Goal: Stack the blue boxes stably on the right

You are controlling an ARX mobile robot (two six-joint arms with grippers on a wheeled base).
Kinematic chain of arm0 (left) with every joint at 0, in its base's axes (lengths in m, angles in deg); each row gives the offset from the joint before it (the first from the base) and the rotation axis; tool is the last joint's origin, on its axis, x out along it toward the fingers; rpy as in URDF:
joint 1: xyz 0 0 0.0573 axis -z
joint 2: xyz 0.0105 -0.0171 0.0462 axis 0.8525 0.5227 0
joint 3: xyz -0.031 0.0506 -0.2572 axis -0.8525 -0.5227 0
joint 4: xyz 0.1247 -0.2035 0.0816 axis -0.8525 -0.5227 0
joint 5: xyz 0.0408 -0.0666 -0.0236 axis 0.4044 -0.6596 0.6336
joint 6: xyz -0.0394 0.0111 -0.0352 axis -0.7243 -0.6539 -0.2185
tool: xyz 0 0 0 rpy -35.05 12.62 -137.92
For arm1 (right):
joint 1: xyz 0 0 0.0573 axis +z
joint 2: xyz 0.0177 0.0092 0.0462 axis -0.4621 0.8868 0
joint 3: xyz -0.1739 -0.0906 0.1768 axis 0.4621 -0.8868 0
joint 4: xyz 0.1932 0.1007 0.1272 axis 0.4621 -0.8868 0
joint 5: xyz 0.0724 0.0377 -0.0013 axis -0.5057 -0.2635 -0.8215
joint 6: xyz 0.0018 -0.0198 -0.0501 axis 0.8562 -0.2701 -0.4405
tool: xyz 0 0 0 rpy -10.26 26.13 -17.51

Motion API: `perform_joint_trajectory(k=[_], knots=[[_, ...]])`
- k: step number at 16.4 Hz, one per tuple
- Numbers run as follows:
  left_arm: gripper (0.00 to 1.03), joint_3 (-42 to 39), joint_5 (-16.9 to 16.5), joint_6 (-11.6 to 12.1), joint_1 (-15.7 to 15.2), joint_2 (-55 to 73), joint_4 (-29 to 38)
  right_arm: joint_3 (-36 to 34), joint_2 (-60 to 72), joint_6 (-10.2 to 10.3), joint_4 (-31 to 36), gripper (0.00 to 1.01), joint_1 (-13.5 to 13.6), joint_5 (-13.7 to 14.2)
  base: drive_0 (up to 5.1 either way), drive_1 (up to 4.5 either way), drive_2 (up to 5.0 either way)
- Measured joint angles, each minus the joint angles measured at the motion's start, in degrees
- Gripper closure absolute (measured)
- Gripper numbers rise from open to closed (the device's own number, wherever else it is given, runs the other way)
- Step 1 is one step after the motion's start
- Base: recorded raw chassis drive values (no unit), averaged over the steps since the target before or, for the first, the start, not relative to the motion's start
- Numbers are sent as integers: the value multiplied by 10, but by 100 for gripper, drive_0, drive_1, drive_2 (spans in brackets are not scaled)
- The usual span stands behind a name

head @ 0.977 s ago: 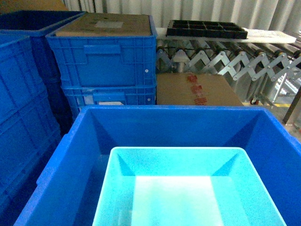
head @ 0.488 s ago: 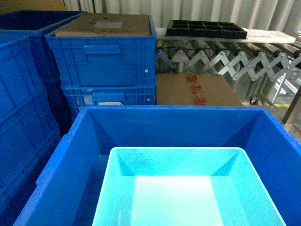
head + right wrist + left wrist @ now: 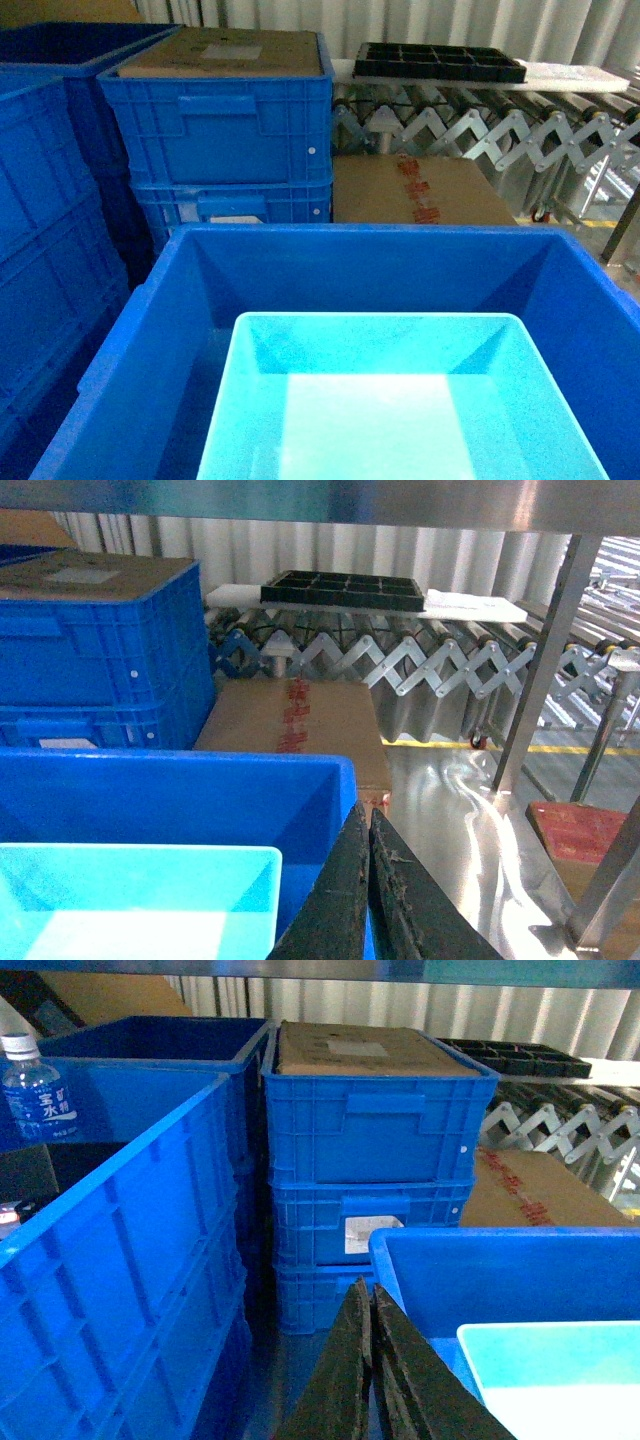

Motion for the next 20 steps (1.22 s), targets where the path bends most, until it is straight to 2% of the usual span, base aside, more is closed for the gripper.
perform_joint_trajectory(k=[8, 9, 10, 11, 14, 15, 16, 17, 20], knots=[[101, -16, 0, 0, 0, -90, -63, -7, -106, 0, -102, 99, 0, 0, 0, 0, 0], [101, -16, -2, 1, 0, -141, -142, -7, -116, 0, -111, 99, 0, 0, 0, 0, 0], [101, -16, 1, 0, 0, -182, -164, -7, -129, 0, -129, 99, 0, 0, 0, 0, 0], [101, -14, 1, 1, 0, -181, -161, -6, -190, 0, -216, 99, 0, -2, 0, 0, 0], [101, -16, -2, 1, 0, -182, -165, -7, -217, 0, -219, 99, 0, -1, 0, 0, 0], [101, -16, 1, 1, 0, -182, -165, -7, -217, 0, -217, 94, 0, 0, 0, 0, 0], [101, -16, 1, 1, 0, -182, -164, -7, -217, 0, -218, 81, 0, 0, 0, 0, 0], [93, -16, 1, 1, 0, -182, -164, -7, -217, 0, -218, 67, 0, 0, 0, 0, 0], [55, -16, 1, 1, 0, -182, -164, -7, -217, 0, -218, 28, 0, 0, 0, 0, 0]])
